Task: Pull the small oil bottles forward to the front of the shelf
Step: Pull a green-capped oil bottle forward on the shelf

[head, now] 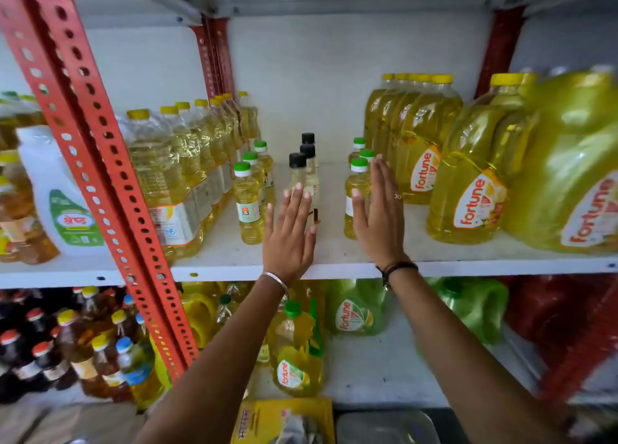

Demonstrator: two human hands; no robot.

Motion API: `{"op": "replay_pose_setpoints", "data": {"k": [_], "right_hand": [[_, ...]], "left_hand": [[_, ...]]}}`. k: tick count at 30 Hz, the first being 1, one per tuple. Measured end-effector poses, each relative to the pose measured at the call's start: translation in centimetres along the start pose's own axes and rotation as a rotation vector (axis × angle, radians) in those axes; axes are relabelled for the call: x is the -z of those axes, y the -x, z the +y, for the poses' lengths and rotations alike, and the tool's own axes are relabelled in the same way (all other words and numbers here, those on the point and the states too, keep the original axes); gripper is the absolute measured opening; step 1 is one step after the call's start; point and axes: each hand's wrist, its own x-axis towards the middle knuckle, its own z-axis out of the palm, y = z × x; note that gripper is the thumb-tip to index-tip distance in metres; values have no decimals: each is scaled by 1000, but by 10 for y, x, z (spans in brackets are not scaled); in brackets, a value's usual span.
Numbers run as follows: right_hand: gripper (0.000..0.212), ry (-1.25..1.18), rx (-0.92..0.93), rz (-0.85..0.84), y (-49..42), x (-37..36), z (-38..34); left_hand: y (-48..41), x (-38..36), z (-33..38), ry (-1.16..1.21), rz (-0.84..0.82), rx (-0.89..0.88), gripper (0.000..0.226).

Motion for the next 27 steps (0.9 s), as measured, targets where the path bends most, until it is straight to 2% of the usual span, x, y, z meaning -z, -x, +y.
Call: {"op": "replay_pose_setpoints", "data": {"k": [4,6,12,20,27], "right_hand": [[54,-50,-173,-126,-18,-7,9],[52,-132,-234,-169,-24,-12,16],[43,-333,-397,-146,-36,-14,25],[25,-364,-438,-177,-53,-4,27],[38,-393,-562,-121,-52,-1,25]], "left_hand": [[11,-9,-8,-93,-85,90,63],[10,-11,-9,-120,-95,77,62],[12,-12,-8,-169,-111,91,61],[12,-12,-6,-185,-143,135,61],[12,-11,-6,-149,-150,155,61]]}}
